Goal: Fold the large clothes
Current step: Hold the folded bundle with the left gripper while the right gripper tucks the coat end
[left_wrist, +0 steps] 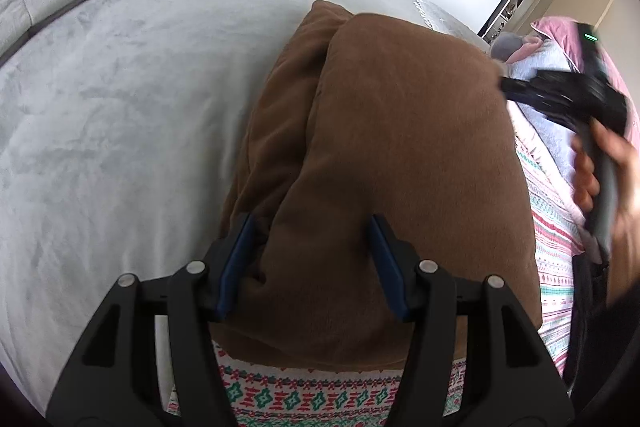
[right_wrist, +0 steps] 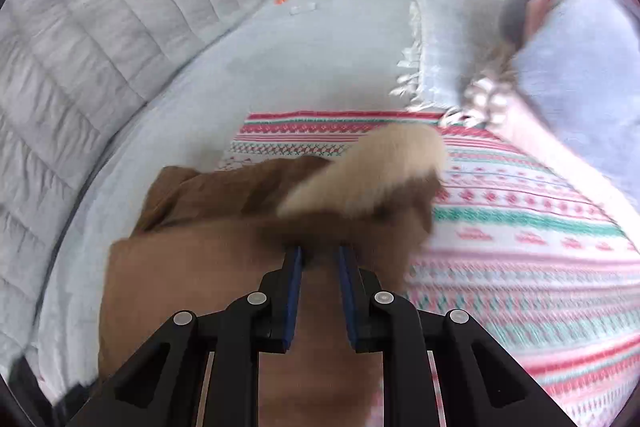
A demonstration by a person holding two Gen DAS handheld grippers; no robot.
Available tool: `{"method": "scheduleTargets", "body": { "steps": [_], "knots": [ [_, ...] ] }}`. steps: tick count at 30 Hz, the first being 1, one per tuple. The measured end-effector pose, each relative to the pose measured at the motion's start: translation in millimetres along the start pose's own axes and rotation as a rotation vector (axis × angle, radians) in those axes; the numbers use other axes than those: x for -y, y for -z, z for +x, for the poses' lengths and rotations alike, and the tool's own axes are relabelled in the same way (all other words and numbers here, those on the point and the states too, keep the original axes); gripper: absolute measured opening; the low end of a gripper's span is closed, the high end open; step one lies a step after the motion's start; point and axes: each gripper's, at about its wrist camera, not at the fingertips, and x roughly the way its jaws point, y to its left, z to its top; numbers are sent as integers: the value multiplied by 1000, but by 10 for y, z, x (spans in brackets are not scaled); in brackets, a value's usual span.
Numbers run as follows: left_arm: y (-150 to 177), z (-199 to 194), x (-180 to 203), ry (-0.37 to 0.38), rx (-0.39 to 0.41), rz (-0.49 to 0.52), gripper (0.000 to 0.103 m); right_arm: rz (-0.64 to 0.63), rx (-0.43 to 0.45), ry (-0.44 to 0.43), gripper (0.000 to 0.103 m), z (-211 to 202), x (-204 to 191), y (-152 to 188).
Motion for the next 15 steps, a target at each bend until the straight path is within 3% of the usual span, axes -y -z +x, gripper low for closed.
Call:
{"method": "scheduleTargets", "body": {
  "steps": [3,5,12,13,15],
  "knots": [
    [6,18,-22,5,-6,-12,60,-51,-104,37,17,494,-108,-110],
    [3,29,-21,-2,-7,-13,60,-14,-126,34,14,724,-96,-79],
    [-5,30,-73,24,-17,-50,60,-159,-95,272,19,543,-566,-107],
    [-7,27,-74,26,-16,-54,60,-161,-74,265,20,450,-643,-151],
    [-12,24,-84,38,-17,-64,60,-197,-29,105,21,244,-963,-182]
  ]
}}
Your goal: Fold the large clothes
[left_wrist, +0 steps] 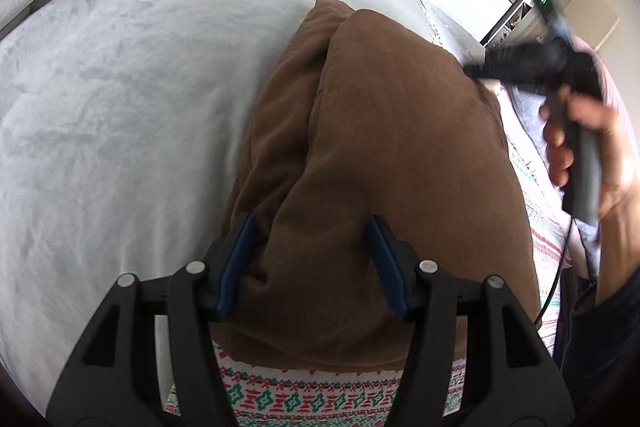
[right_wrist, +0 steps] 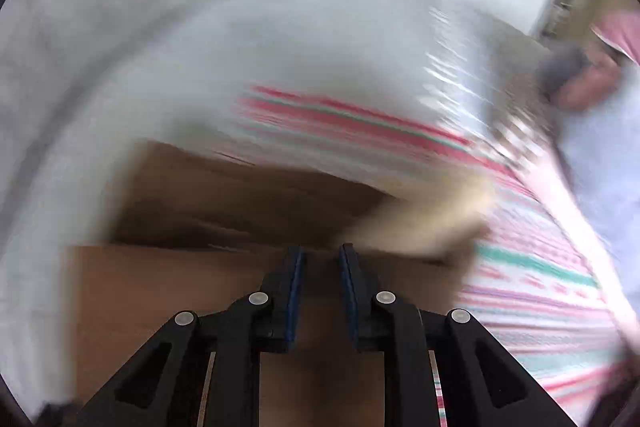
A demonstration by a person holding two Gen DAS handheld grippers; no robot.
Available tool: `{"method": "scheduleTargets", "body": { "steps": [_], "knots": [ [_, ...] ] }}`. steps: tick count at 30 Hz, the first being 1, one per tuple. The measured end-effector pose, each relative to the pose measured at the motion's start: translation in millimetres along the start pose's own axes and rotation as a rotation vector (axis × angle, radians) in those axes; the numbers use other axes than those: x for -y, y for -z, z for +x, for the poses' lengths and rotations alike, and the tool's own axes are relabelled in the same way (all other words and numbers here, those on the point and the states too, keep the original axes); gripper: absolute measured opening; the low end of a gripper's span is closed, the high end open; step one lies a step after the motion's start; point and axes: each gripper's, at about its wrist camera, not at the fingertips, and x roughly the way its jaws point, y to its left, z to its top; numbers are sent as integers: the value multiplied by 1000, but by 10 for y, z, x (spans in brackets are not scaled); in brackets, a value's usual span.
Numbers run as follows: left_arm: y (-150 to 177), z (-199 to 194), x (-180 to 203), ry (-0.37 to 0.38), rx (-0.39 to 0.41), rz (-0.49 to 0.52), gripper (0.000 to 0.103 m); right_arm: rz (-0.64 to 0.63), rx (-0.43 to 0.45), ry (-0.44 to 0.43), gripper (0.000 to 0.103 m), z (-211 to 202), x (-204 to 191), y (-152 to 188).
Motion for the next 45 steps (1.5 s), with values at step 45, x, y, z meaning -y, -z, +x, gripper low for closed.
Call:
{"method": "scheduleTargets", "body": {
  "steps": [45],
  "knots": [
    [256,-356,-685,251,-60,-321,62,-14,28,-74,60,-719,79,2486]
  ]
}}
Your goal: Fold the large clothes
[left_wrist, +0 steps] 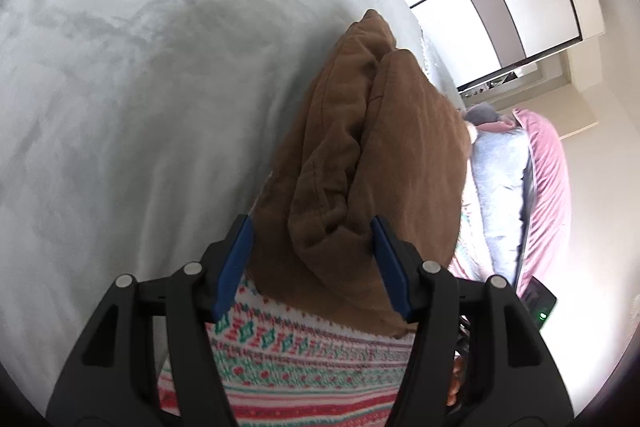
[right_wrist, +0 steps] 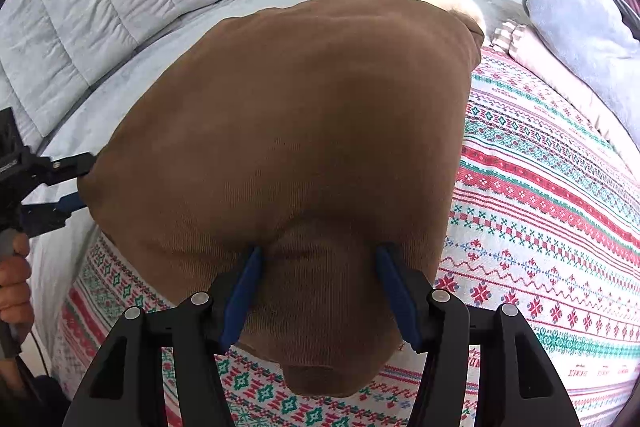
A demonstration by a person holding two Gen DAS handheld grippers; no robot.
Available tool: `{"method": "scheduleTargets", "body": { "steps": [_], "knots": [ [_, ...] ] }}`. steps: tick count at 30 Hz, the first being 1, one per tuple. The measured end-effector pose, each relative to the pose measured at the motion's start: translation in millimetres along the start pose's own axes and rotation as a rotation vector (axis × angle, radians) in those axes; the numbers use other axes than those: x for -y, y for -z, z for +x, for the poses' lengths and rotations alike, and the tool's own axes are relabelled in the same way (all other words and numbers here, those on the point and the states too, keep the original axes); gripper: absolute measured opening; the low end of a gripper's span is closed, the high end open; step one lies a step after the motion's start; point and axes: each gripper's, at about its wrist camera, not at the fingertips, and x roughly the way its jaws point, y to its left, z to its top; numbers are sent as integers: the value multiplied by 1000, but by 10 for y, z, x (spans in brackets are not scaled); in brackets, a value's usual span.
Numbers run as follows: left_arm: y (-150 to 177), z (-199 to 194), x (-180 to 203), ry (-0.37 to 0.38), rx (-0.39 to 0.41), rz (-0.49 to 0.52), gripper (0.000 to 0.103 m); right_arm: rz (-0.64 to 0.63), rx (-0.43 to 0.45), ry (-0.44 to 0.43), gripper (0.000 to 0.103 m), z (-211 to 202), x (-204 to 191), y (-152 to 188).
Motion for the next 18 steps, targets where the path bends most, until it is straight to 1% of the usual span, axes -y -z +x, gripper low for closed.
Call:
{"method": "scheduleTargets", "body": {
  "steps": [1,3,5,8,10,11,13,16,18],
  "knots": [
    [31,-22,4,-4,-1,6,63,3,2,-2,60,-1,6,4],
    [92,-35,17,-30,-2,16,71,10,12,-5,60,-10,11,26],
    [133,1,27,-43,-17,13,74,11,19,-5,60,-16,14,39],
    [164,120,68,-37,-64,3,75,20,31,-12,60,-22,38,51],
    [205,225,101,-50,-103,7,75,28,45,-18,60,-28,57,70],
    [221,253,109,-56,-108,12,75,31,51,-19,60,-30,60,80],
    [207,276,118,-70,-94,15,78,35,63,-21,60,-38,69,97],
    [165,319,101,-60,-88,-3,82,43,74,-28,60,-47,83,104],
    [141,341,125,-65,-74,4,87,47,80,-34,60,-52,93,109]
  ]
}}
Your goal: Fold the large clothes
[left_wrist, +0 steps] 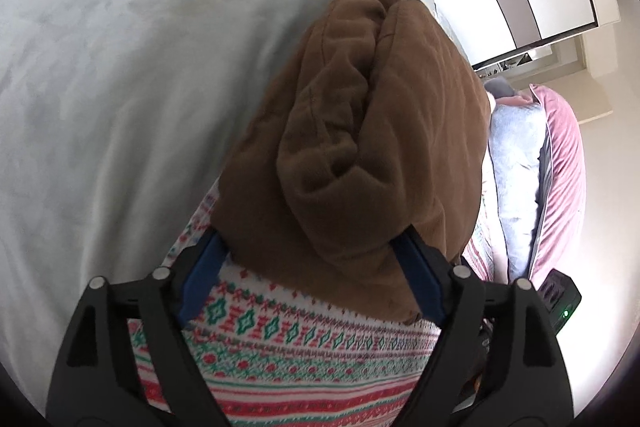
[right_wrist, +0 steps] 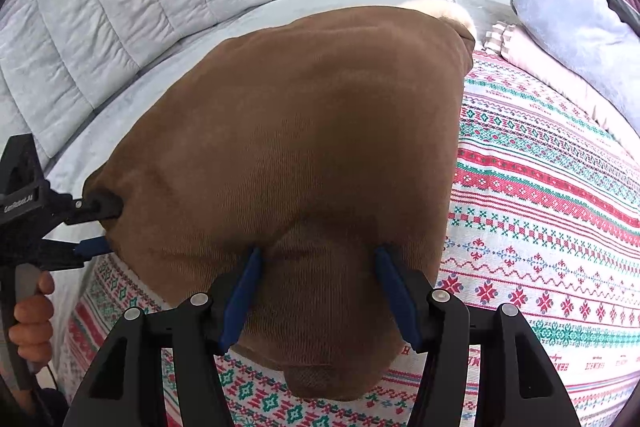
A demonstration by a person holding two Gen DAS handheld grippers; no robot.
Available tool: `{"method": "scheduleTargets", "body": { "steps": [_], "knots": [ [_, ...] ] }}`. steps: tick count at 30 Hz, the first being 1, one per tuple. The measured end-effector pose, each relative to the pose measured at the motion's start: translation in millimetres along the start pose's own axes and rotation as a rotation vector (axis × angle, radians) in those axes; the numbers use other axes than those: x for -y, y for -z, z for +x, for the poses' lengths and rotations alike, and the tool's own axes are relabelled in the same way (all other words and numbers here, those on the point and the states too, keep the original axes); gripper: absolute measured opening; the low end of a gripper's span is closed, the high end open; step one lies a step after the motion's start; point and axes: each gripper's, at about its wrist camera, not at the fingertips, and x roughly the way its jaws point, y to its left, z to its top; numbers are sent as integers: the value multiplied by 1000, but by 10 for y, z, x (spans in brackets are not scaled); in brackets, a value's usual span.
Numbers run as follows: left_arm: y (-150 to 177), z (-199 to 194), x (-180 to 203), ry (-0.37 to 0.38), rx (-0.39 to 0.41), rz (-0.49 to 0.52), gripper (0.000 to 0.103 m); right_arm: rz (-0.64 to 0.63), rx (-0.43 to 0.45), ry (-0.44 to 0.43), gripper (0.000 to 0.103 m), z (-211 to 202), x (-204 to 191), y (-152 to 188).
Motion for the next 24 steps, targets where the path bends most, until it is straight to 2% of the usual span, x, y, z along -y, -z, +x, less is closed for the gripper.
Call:
{"method": "scheduleTargets", "body": {
  "steps": [4,7,8,9,11,12,14,16,18,20,24],
  "knots": [
    [-88,112,80,-31,32,15,93,8,9,-15,60,-11,19,7],
    [-142,156,68,-18,53,3,93,13,9,-25,60,-15,29,0],
    [-141,157,62,-11,69,-9,91,12,9,-26,60,-17,31,-2],
    [-133,150,63,-9,76,-14,83,9,11,-28,60,-22,30,-5],
    [-110,116,81,-12,85,-17,73,5,15,-50,62,-39,48,-26],
    [-99,85,99,-17,95,-5,69,17,17,-78,63,-63,84,-48],
    [-106,71,103,-17,99,-11,67,45,10,-171,72,-108,190,-125],
    [-124,68,71,-9,93,-31,66,110,7,-273,76,-135,384,-282],
    [-138,63,62,0,89,-42,65,226,33,-291,82,-112,699,-507],
    [-132,77,71,3,88,-47,65,357,55,-320,92,29,1073,-742],
    [-126,82,87,1,89,-48,65,645,-4,-503,92,664,1736,-1029]
  ]
}}
